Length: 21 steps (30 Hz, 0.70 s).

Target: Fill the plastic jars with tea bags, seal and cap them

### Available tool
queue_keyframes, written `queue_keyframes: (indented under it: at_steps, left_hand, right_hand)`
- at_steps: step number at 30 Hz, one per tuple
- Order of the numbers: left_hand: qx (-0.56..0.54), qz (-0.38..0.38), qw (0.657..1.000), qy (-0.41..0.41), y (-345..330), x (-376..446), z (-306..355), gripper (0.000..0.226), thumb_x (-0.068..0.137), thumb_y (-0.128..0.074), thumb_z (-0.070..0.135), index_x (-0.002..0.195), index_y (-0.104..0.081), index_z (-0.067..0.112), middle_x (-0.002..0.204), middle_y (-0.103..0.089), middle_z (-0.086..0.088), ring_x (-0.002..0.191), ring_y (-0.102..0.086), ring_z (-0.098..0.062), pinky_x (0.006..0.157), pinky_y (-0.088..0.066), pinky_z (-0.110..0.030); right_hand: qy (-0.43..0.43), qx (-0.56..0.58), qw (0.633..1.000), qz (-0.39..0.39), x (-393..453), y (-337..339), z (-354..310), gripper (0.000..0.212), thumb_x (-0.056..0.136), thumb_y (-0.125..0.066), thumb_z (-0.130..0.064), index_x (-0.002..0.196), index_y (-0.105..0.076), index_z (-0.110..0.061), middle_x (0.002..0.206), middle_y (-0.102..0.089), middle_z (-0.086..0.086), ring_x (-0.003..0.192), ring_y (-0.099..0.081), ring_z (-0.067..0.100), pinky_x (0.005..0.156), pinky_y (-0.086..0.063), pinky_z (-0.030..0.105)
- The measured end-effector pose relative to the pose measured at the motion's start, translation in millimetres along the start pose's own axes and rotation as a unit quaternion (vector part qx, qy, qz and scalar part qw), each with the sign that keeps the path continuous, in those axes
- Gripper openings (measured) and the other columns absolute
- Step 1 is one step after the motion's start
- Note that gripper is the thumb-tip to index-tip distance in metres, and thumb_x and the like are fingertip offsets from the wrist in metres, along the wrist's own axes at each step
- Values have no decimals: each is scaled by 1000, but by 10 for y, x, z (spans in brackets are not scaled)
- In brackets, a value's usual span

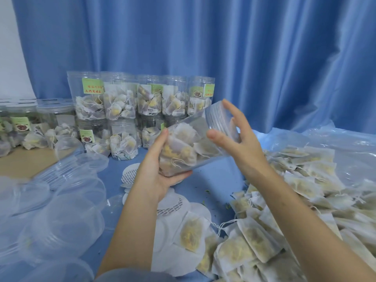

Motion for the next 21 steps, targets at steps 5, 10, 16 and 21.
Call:
queue_keyframes:
  at_steps: [5, 10, 16, 21]
  left_hand:
    - [-16, 83, 996, -39, 240, 2, 64, 28, 68, -76, 42, 88, -68, 25, 91, -72, -7, 77, -71, -29, 63, -57, -51]
    - [38, 106, 993, -43, 369, 10, 117, 32, 65, -77, 42, 90, -67, 25, 99, -70, -11, 86, -68, -35, 64, -57, -53]
    - [45, 100, 993, -41, 455, 31, 104, 28, 65, -76, 41, 87, -65, 27, 89, -71, -9, 76, -69, -35, 59, -56, -54]
    - [36, 88, 993, -73, 356, 34, 127, 23, 64, -76, 35, 81, -69, 22, 67, -73, -4, 67, -71, -30, 61, -57, -54]
  right_hand:
    - [-50, -13, 991, -121, -72, -47, 101, 66, 59, -56, -75, 121, -36, -69, 122, -49, -20, 115, -49, 2, 87, -41, 24]
    - [-43, -40, 984, -167, -99, -41, 181, 81, 57, -75, -46, 125, -36, -66, 126, -53, -10, 104, -60, 5, 92, -52, 35]
    - [20, -98, 974, -201, -117, -69, 125, 85, 54, -81, -30, 124, -43, -61, 123, -52, -25, 110, -55, 0, 88, -53, 24]
    - [-144, -71, 982, -96, -99, -41, 327, 74, 50, -54, -85, 109, -56, -40, 86, -65, 5, 57, -69, 22, 56, -58, 36]
Point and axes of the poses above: each hand's wrist, its own x-axis towards the middle knuckle, its own y-axis out of the back of the hand, z = x × y, the point moved 6 cm from there along x, towards the middle knuckle
